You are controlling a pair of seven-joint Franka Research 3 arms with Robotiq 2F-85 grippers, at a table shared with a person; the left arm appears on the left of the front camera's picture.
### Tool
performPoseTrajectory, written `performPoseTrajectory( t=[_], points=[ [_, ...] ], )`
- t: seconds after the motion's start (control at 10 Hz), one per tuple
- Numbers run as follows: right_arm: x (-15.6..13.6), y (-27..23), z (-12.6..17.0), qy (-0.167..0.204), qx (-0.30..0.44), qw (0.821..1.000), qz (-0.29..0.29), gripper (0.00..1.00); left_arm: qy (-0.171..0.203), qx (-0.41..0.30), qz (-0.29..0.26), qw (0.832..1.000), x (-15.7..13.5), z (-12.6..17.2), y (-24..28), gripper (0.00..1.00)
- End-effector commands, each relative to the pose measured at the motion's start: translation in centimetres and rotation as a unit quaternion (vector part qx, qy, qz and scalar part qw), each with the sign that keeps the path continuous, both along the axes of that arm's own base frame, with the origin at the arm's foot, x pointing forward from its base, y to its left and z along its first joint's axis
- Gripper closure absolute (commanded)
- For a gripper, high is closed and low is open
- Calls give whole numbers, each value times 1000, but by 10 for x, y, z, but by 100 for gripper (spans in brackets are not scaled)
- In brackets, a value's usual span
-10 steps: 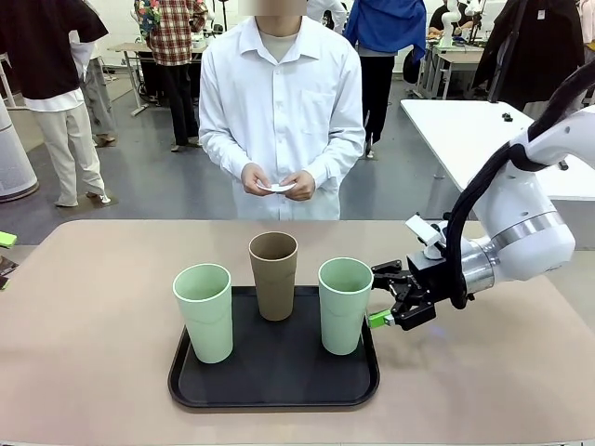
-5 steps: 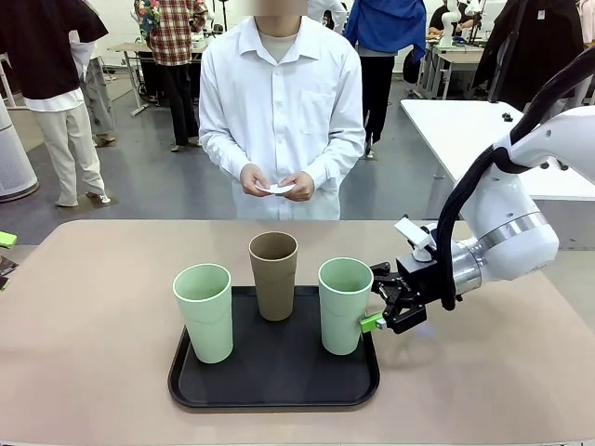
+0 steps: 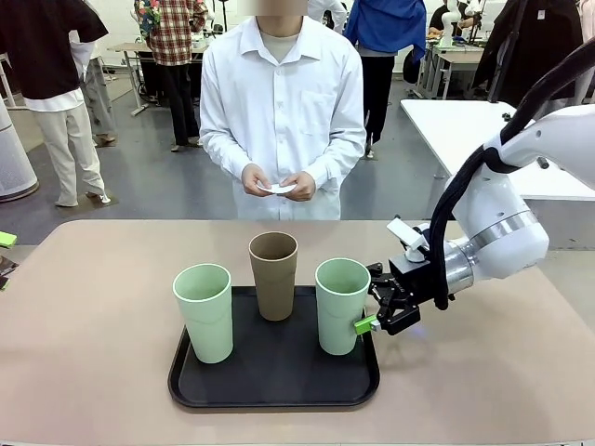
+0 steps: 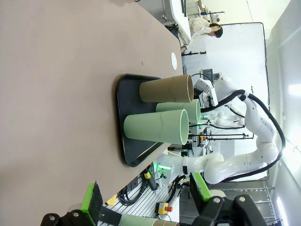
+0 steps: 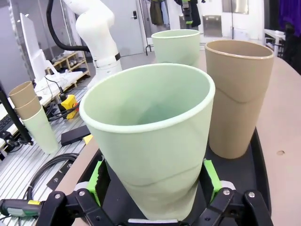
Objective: Place coasters on the table and set cups on them.
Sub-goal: Pick up one Reusable plastic cup and place it on a coaster set by the human.
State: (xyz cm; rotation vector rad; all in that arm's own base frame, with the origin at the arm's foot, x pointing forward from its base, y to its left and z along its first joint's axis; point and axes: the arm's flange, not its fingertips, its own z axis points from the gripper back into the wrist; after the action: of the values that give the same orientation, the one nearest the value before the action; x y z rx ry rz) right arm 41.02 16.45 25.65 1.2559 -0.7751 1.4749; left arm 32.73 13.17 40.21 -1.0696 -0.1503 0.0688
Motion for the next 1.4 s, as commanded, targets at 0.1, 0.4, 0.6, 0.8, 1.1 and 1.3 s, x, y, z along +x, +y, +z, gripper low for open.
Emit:
performPoseTrajectory(
  t=[0.1,0.4,0.6,0.8,1.1,1.3],
  points=[
    [6,17,-9,-2,-10,1000,20,0,-2,-6,5,1000,0,1,1,0],
    [9,30,-11,-1,-19,1000,23,0,-2,-6,5,1000,0,1,1,0],
    [9,38,-11,-5,-20,999,29,0,-2,-6,5,1000,0,1,1,0],
    [9,39,-12,-10,-14,999,39,58,-2,-6,5,1000,0,1,1,0],
    [9,31,-10,-6,-6,1000,28,63,-2,-6,5,1000,0,1,1,0],
    [-2,9,22,28,0,999,-36,100,-2,-6,5,1000,0,1,1,0]
  ],
)
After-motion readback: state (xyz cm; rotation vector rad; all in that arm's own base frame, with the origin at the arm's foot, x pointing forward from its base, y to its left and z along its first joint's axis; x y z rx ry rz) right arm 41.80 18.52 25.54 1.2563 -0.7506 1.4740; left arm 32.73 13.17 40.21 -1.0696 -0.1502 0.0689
